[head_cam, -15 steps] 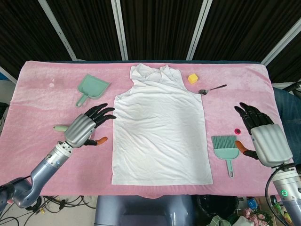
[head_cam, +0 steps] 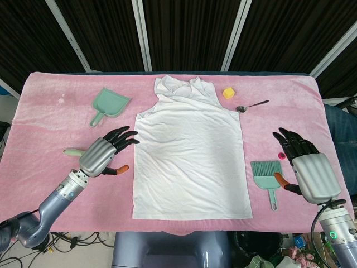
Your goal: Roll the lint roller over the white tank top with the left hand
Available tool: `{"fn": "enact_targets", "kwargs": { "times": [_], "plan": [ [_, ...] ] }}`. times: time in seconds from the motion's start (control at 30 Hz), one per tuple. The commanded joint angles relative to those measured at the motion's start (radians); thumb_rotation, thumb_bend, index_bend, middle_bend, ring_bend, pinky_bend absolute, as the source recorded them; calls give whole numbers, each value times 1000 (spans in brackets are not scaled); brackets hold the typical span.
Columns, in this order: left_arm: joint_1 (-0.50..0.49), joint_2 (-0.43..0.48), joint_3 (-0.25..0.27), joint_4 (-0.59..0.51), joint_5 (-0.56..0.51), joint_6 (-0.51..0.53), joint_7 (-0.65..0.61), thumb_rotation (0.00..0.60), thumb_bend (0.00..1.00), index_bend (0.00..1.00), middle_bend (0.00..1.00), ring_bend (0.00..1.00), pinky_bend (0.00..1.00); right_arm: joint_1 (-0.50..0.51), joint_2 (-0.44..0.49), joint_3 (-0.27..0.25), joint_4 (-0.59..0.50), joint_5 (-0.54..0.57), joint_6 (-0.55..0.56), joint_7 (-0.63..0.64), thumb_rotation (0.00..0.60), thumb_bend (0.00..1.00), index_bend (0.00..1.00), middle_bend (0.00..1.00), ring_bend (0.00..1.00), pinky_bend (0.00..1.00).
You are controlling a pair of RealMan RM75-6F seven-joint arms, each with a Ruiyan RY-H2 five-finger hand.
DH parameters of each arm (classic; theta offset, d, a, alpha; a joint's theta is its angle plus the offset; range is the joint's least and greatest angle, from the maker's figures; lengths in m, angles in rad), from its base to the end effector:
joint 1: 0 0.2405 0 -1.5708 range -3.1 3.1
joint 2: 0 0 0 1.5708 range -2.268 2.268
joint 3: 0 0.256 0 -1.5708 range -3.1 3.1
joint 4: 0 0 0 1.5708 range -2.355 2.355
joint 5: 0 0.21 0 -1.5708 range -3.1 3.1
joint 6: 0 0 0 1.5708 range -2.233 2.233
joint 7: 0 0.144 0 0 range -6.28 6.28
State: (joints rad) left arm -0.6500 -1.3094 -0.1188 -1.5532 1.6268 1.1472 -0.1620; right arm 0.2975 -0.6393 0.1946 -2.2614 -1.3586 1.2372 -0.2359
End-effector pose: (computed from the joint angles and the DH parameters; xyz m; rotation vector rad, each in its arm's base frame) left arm -0.1486 0.3165 0.0627 -1.9567 -0.8511 -1.3335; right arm -0.1579 -0.2287 0.2208 1.6284 -0.8282 0.9335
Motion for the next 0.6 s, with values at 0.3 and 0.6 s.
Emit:
{"fn": "enact_targets", "kwargs": {
  "times": [0.3, 0.6],
  "plan": [
    [-14, -20, 7, 35, -12, -21, 30, 600, 239, 201, 119, 21, 153, 11, -20, -3, 9, 12, -3, -18, 600, 191, 0, 43, 93, 209],
    [14, 33, 2, 59, -55, -4, 106, 600, 227, 191, 171, 32, 153, -17, 10, -13, -13, 4, 36, -15, 600, 191, 0, 40, 89, 209]
  ]
}}
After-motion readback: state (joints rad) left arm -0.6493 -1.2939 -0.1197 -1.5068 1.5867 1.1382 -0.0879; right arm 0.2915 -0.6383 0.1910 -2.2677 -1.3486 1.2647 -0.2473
